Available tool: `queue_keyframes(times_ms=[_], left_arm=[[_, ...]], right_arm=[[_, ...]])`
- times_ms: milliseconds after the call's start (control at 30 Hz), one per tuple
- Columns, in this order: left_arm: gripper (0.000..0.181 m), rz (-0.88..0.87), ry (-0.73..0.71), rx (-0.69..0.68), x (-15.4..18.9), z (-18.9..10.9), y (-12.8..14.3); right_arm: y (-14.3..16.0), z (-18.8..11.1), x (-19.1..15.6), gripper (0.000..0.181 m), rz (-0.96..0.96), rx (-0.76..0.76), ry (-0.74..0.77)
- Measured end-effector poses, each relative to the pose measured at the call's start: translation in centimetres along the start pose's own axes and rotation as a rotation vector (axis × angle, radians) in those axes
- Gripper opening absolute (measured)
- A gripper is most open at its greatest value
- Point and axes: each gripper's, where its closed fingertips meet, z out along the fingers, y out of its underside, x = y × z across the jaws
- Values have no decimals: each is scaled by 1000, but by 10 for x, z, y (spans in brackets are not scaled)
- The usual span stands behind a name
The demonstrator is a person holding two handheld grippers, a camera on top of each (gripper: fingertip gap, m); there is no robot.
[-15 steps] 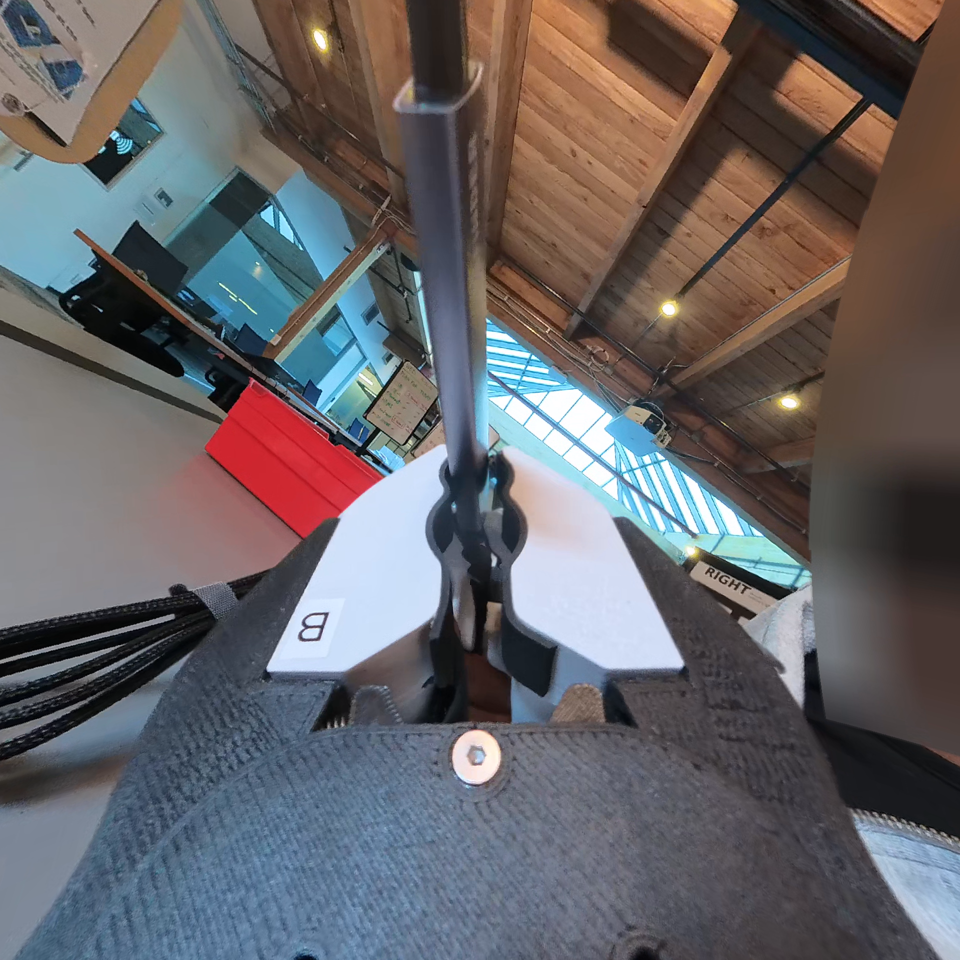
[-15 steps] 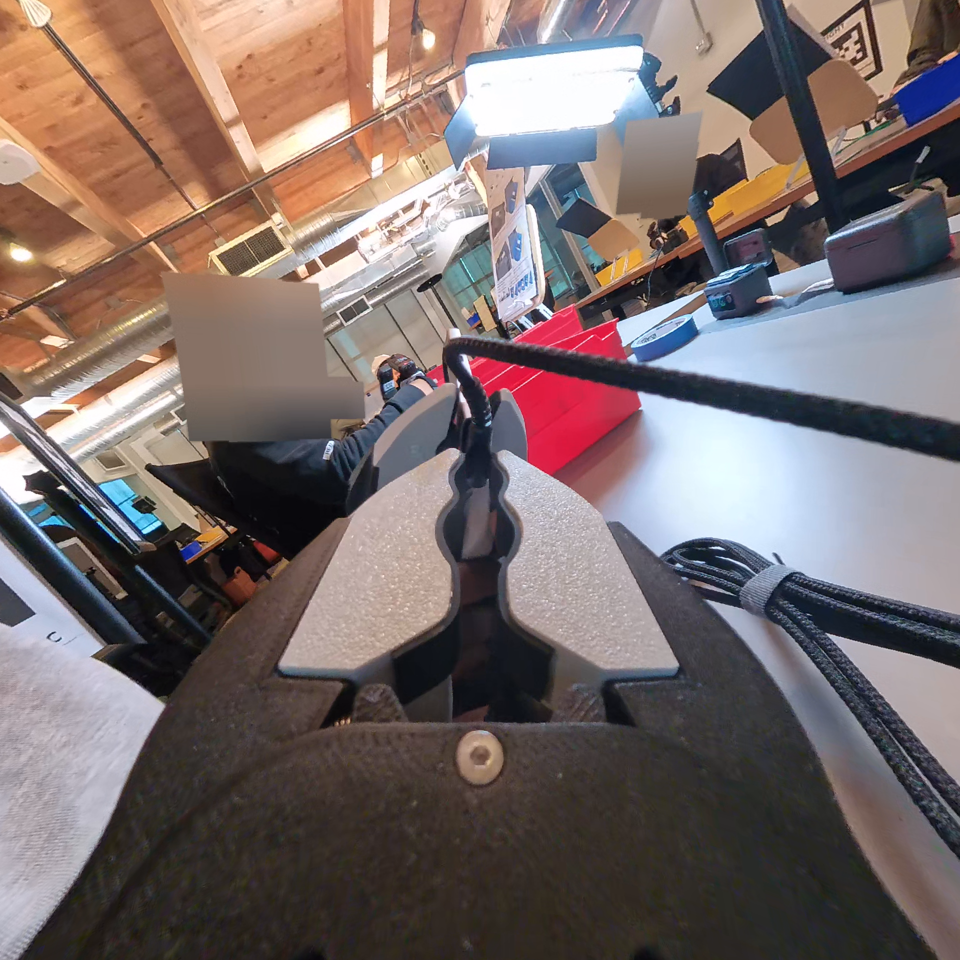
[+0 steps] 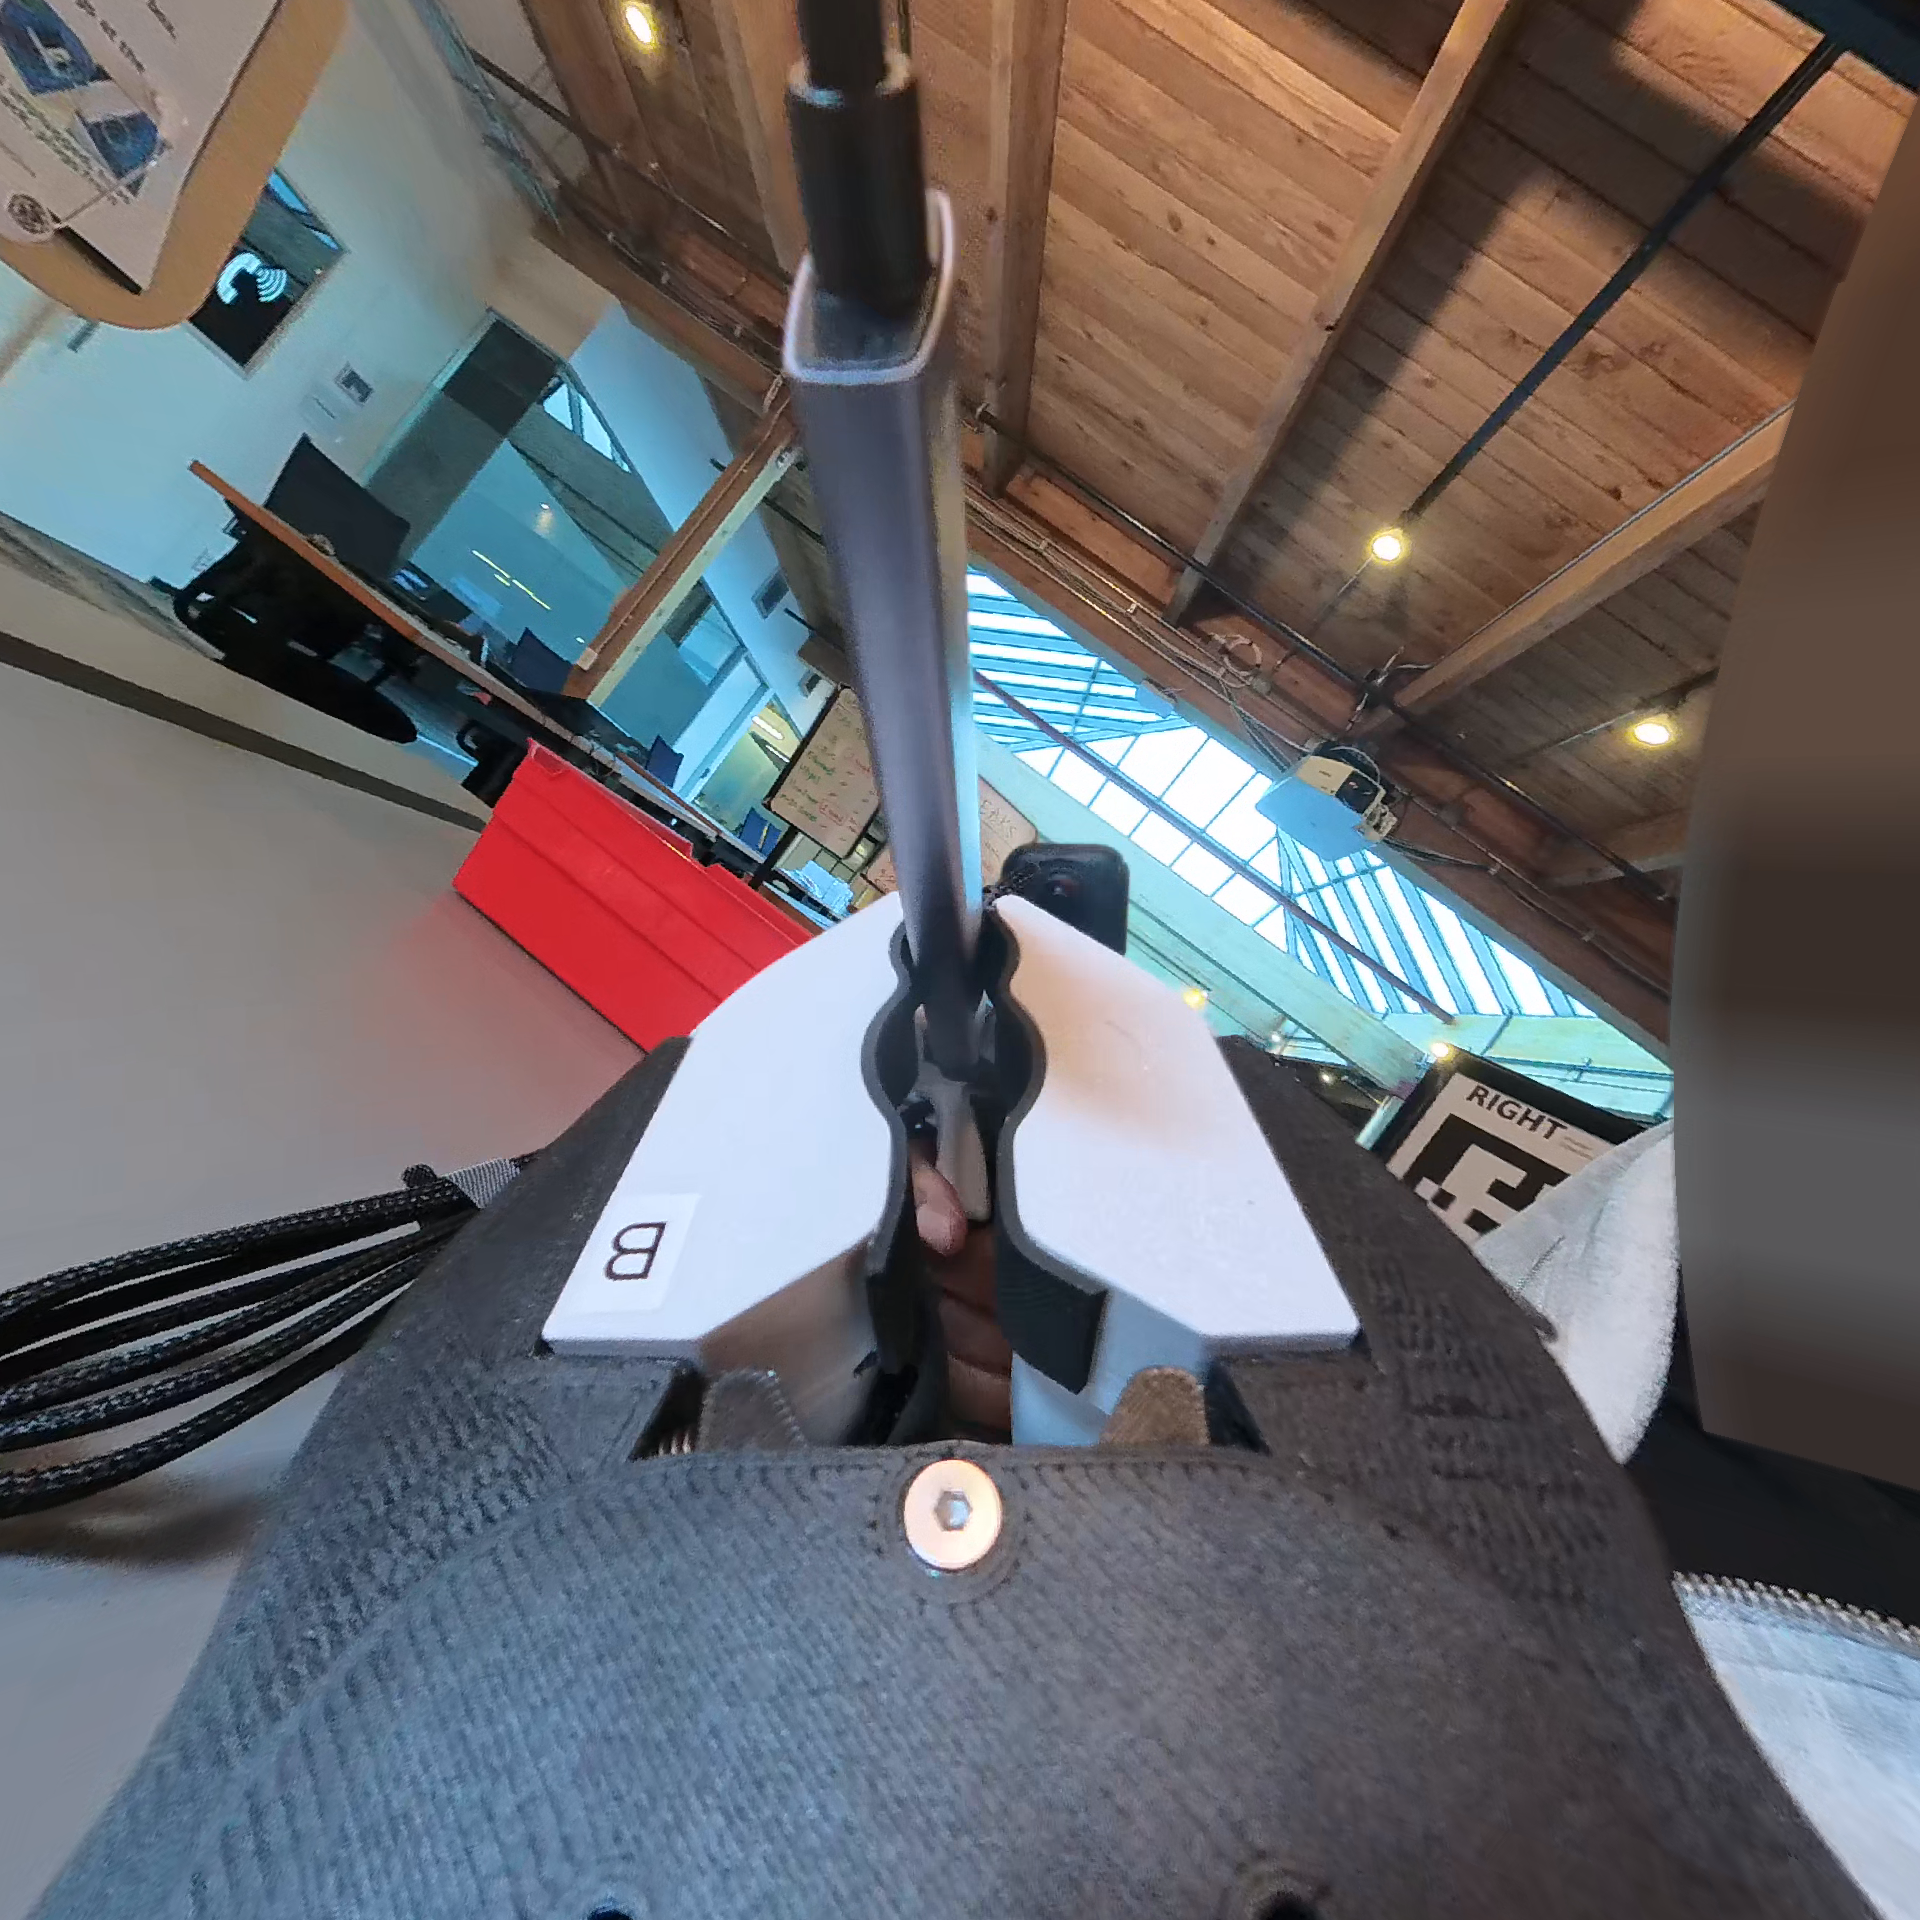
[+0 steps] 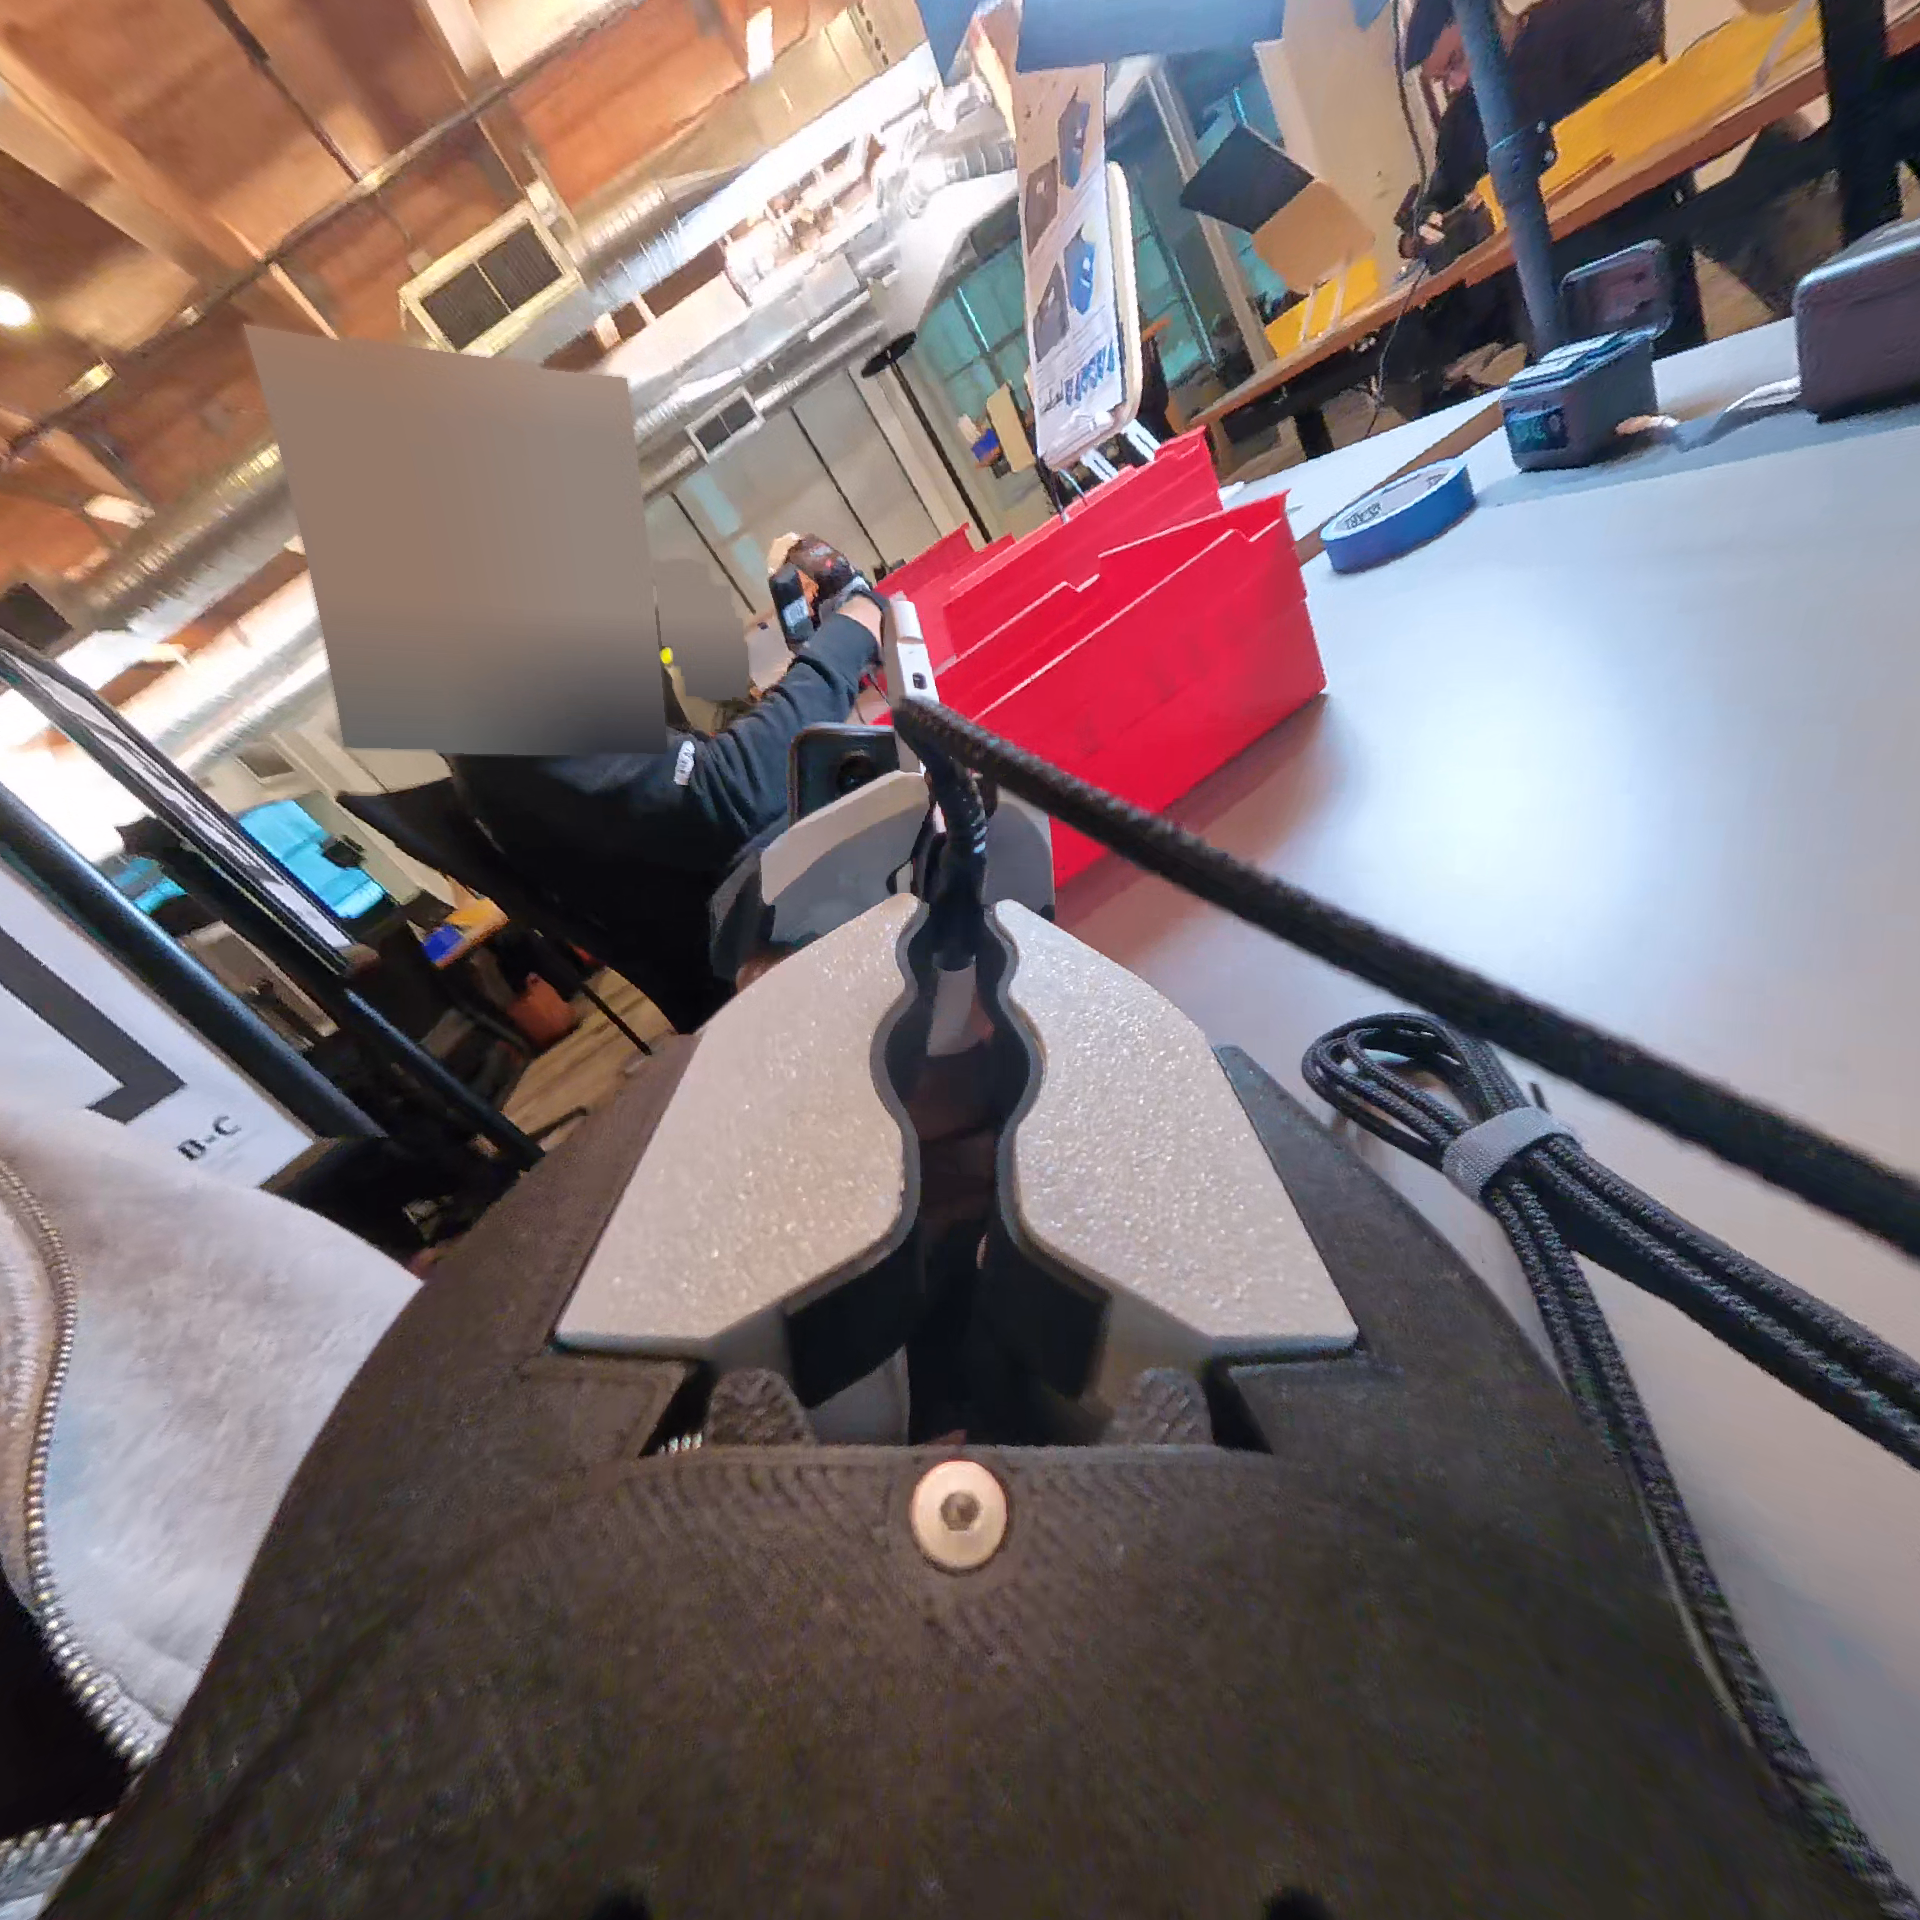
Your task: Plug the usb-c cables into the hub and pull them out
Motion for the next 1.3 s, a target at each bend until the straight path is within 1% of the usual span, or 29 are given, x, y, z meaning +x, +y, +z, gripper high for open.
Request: queue_keyframes(times_ms=[100, 200, 267, 400, 467, 500, 600, 667, 733, 867, 900, 1000, 1067, 1100, 1133, 1167, 1200, 1233, 1267, 1300], left_arm=[[9, -7, -24, 18, -4, -1, -2], [9, -17, -25, 35, -4, -3, -4], [9, -17, -16, 30, -3, -3, -3], [9, 20, -17, -20, 0, 2, 4], [9, 32, -26, -22, 0, 2, 5], [9, 32, -34, -13, -1, 2, 4], [9, 4, -68, 43, -8, -2, -3], [9, -15, -79, 69, -11, -5, -7], [9, -9, -80, 61, -10, -5, -5], [9, 3, -78, 13, -10, 0, 1], [9, 12, -78, 5, -9, 1, 2], [9, -6, -95, 13, -12, 1, 3], [9, -24, -105, 30, -14, 0, 1], [10, -38, -137, 70, -19, -4, -5], [9, -67, -267, 278, -42, -28, -38], [10, -152, -242, 387, -50, -49, -61], [9, -107, -211, 308, -42, -48, -59], [9, 34, -205, 135, -28, -32, -38], [9, 141, -210, 15, -19, -19, -17], [9, 181, -214, -30, -16, -12, -7]], right_arm=[[2, 2, 2, 8, 44, 75, 20], [2, 5, 2, 8, -8, 117, 74], [2, 4, 2, 8, -28, 99, 82], [1, -5, 1, 8, -7, -12, 44], [1, -5, 2, 8, 6, -10, 50], [1, -4, 2, 8, 34, 13, 55], [3, 4, 6, 8, 143, 149, 80], [5, 8, 6, 8, 161, 209, 105], [5, 6, 6, 8, 133, 208, 123], [3, -4, 8, 8, 35, 45, 125], [3, -6, 8, 8, 23, 24, 127], [4, -6, 11, 8, -32, 42, 170], [6, -3, 11, 8, -46, 118, 220], [10, -4, 6, 8, -16, 154, 202], [22, -6, 0, 8, 20, 159, 183], [35, -10, -4, 7, 26, 145, 182], [36, -16, -7, 7, 13, 158, 174], [27, -22, -5, 8, -6, 170, 182], [11, -28, -1, 8, -20, 178, 188], [-6, -33, 0, 8, -26, 191, 181]])
